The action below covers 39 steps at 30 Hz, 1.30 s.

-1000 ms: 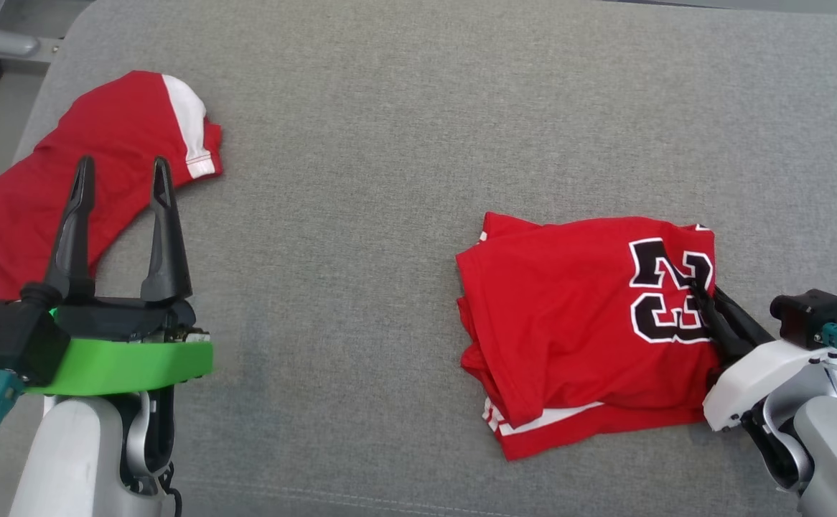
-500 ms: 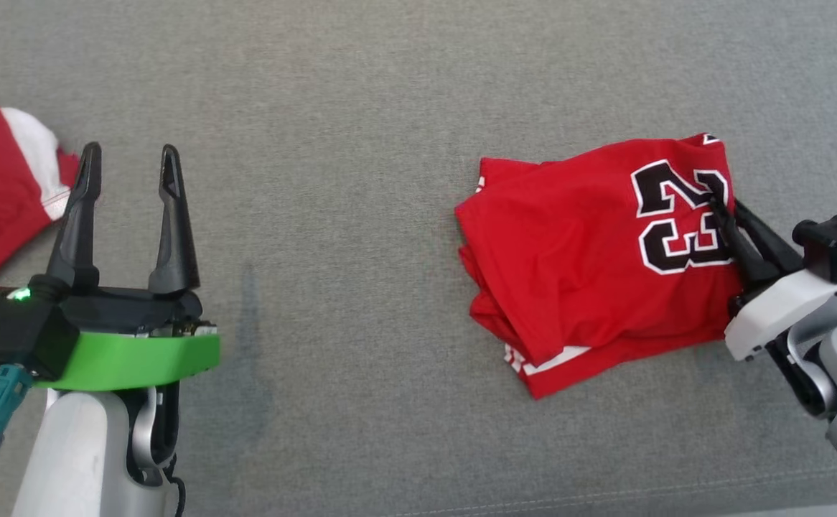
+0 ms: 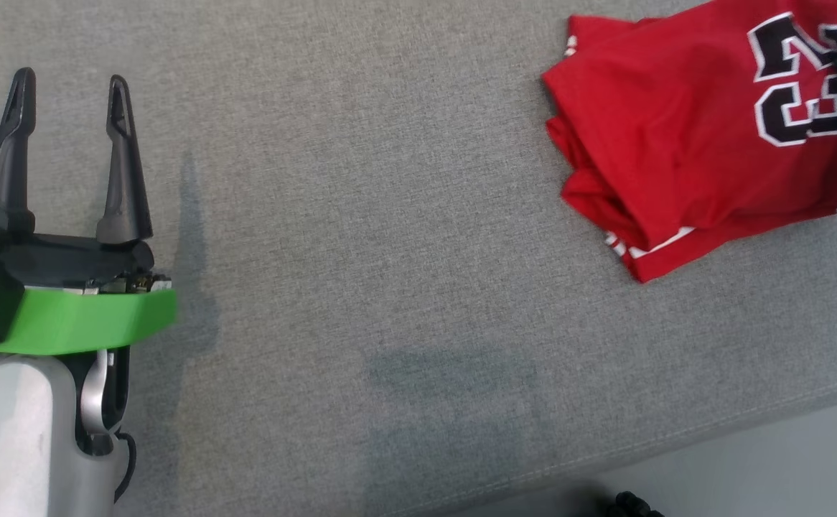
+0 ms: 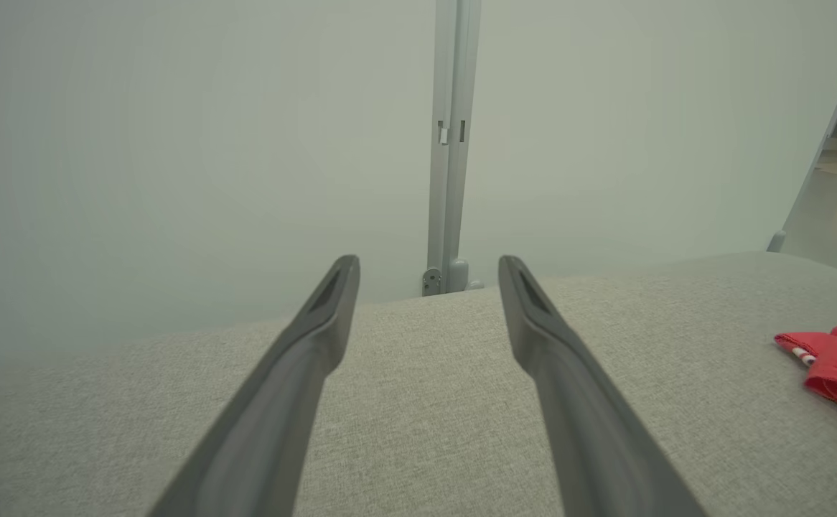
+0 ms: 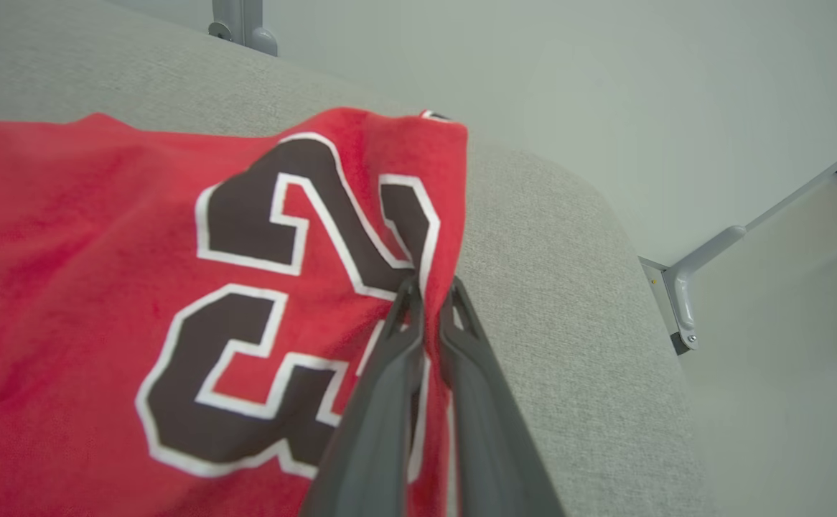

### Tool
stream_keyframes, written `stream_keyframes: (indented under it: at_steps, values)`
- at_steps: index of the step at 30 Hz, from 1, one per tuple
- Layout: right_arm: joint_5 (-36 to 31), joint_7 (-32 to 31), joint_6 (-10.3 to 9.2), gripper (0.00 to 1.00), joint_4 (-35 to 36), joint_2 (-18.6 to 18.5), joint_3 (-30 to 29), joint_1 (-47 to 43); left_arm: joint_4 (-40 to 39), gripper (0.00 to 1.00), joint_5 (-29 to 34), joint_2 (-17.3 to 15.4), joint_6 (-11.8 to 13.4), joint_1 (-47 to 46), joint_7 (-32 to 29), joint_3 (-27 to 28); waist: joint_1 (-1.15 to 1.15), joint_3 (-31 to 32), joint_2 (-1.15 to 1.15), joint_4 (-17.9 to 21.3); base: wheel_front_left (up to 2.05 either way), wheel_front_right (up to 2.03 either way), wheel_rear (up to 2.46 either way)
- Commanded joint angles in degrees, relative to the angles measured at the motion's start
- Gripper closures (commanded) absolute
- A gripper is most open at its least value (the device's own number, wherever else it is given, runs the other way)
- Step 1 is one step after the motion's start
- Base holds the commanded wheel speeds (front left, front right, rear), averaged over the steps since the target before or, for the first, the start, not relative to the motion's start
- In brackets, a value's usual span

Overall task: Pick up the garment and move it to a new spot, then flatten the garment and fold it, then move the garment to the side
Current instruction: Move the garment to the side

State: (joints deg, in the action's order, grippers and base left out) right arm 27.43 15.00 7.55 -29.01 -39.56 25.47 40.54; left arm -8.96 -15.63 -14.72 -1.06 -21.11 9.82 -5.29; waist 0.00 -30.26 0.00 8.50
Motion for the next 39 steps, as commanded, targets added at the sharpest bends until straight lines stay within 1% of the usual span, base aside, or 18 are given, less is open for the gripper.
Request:
stream_keyframes:
  at_steps: [1,6,7,10,13,14,15,16,20,24,28,31,35,39]
  values:
    - [0.74,0.26,-0.12,1.00,-1.00,-2.06,-1.79,1.55,-1.34,0.00,0.58,-0.77,0.50,-0.75,-0.66,0.20,0.00,-4.96,0.00,3.45,0.00,0.00,0.00]
    - [0.18,0.27,-0.12,1.00,-3.57,-6.38,-6.26,2.39,-4.04,0.00,1.24,-1.94,0.74,-1.34,-2.51,0.15,0.00,-7.16,0.00,4.19,0.00,0.00,0.00]
    - [0.18,0.27,-0.12,1.00,-3.57,-6.38,-6.26,2.39,-4.04,0.00,1.24,-1.94,0.74,-1.34,-2.51,0.15,0.00,-7.16,0.00,4.19,0.00,0.00,0.00]
    - [-0.60,0.28,-0.12,1.00,-5.74,-7.84,-9.39,2.94,-5.82,0.00,1.63,-2.44,0.92,-1.47,-3.55,-0.09,0.00,-8.12,0.00,4.55,0.00,0.00,0.00]
    - [-1.46,0.28,-0.11,1.00,-7.50,-6.62,-11.80,3.77,-7.03,0.00,1.84,-2.87,0.90,-1.75,-4.32,-0.45,0.00,-8.73,0.00,4.86,0.00,0.00,0.00]
    - [-1.78,0.28,-0.12,0.86,-8.06,-6.03,-12.39,4.03,-7.23,0.00,1.91,-2.96,0.91,-1.90,-4.50,-0.56,0.00,-8.81,0.00,4.95,0.00,0.00,0.00]
    - [-2.10,0.28,-0.12,0.50,-8.78,-5.53,-13.09,4.42,-7.44,0.00,1.98,-3.01,0.96,-1.98,-4.72,-0.70,0.00,-8.87,0.00,5.03,0.00,0.00,0.00]
    - [-2.48,0.29,-0.12,0.00,-9.60,-5.24,-13.95,4.98,-7.61,0.00,2.03,-3.04,0.96,-2.05,-4.97,-0.78,0.00,-8.95,0.00,5.09,0.00,0.00,0.00]
    - [-4.52,0.28,-0.11,0.00,-11.39,-2.51,-17.52,5.64,-7.43,0.00,1.83,-3.20,0.81,-2.26,-5.06,-1.03,0.00,-8.76,0.00,5.29,0.00,0.00,0.00]
    - [-6.03,0.29,-0.12,0.00,-8.85,0.27,-21.68,3.96,-6.17,0.00,1.34,-2.86,0.92,-1.60,-4.48,-1.26,0.00,-7.29,0.00,5.43,0.00,0.00,0.00]
    - [-8.00,0.28,-0.11,0.00,-2.98,4.44,-26.76,1.11,-4.21,0.00,0.55,-2.05,1.35,0.16,-3.36,-1.27,0.00,-4.30,0.00,5.48,0.00,0.00,0.00]
    - [-9.52,0.28,-0.11,0.00,2.37,8.54,-30.20,-2.21,-2.53,0.00,-0.12,-1.43,1.49,1.23,-2.51,-1.40,0.00,-1.79,0.00,4.92,0.00,0.00,0.00]
    - [-10.78,0.28,-0.11,0.00,9.59,14.09,-32.55,-6.92,-0.59,0.00,-0.88,-0.49,2.06,2.64,-1.16,-1.39,0.00,1.42,0.00,3.16,0.00,0.00,0.00]
    - [-11.50,0.29,-0.11,0.00,15.48,19.30,-32.06,-11.51,1.49,0.00,-1.67,0.10,2.58,4.39,0.12,-0.80,0.00,4.36,0.00,1.21,0.00,0.00,0.00]
